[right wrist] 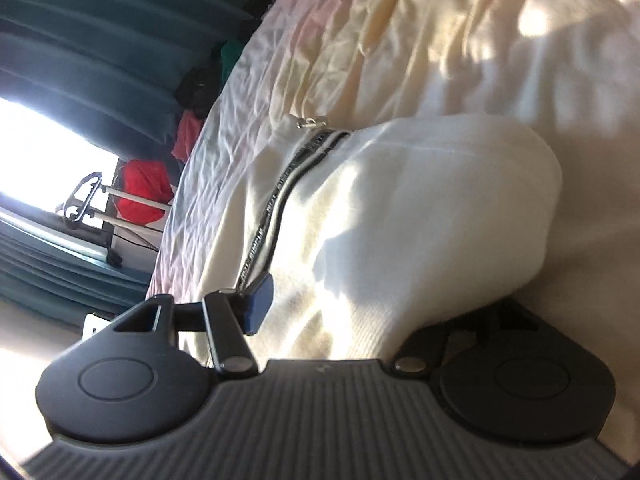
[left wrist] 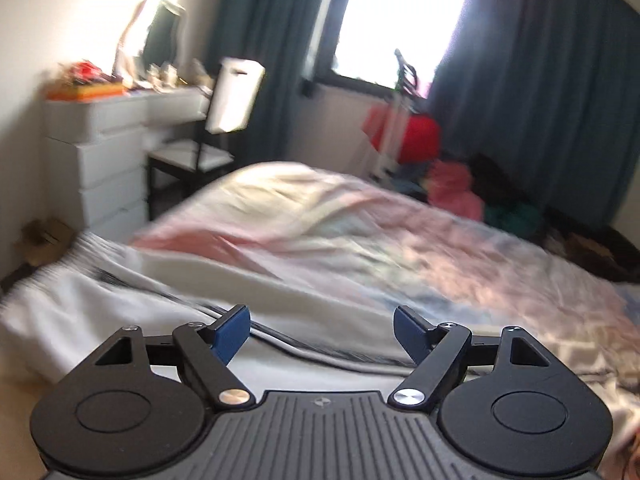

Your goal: Fold clothes

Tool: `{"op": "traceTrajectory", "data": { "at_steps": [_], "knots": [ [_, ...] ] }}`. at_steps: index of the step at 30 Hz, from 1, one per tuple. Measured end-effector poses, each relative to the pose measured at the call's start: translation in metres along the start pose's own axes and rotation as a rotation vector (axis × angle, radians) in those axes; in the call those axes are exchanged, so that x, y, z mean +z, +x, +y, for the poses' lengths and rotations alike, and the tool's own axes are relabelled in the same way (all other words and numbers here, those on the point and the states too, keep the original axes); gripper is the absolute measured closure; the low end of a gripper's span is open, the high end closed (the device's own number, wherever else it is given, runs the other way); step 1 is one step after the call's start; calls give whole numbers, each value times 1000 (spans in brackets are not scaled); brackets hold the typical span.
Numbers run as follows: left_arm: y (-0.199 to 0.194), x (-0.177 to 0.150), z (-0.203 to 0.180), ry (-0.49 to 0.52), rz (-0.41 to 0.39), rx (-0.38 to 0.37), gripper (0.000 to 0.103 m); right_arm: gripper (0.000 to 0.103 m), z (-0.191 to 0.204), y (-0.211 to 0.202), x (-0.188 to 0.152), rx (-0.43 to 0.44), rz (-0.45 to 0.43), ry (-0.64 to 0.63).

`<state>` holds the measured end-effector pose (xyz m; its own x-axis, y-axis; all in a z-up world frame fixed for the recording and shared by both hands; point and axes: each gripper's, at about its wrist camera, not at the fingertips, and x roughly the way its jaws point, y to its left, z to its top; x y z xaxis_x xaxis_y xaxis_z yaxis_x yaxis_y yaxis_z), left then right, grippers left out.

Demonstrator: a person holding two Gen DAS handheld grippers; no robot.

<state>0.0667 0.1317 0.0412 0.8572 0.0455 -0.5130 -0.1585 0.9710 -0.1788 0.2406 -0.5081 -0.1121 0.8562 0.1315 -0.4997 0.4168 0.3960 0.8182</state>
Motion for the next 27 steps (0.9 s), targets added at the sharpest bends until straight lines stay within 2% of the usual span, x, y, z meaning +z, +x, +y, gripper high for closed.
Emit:
{"op": "traceTrajectory", "data": {
  "at_steps": [3,6,8,12,15,16,17,19,21,24,27],
  "knots": [
    [27,-23,-34,64,31,-29,22,40,3,-11,3,136,-65,35],
    [56,-54,-56,200,61,-13,22,40,6,-18,4,228,-106,62],
    [76,-76,-64,275,111,7,22,41,6,-14,2,201,-100,60],
    [97,-99,-62,283,180,30,22,41,0,9,0,52,-9,20],
    [103,-103,-64,314,182,45,21,45,-1,20,-2,-11,25,-46],
    [104,-104,-64,320,181,50,21,50,4,20,-3,-32,21,-79],
    [104,-105,-65,326,178,51,21,54,9,21,-5,-61,10,-109],
    [103,-104,-65,330,175,49,20,68,15,19,-6,-99,-16,-146],
    [101,-101,-62,331,173,45,20,75,20,16,-5,-118,-50,-150],
    [98,-99,-61,336,172,42,20,80,39,6,-12,-142,-118,-192],
    [96,-95,-59,331,178,31,20,83,75,-17,-31,-137,-232,-367]
  ]
}}
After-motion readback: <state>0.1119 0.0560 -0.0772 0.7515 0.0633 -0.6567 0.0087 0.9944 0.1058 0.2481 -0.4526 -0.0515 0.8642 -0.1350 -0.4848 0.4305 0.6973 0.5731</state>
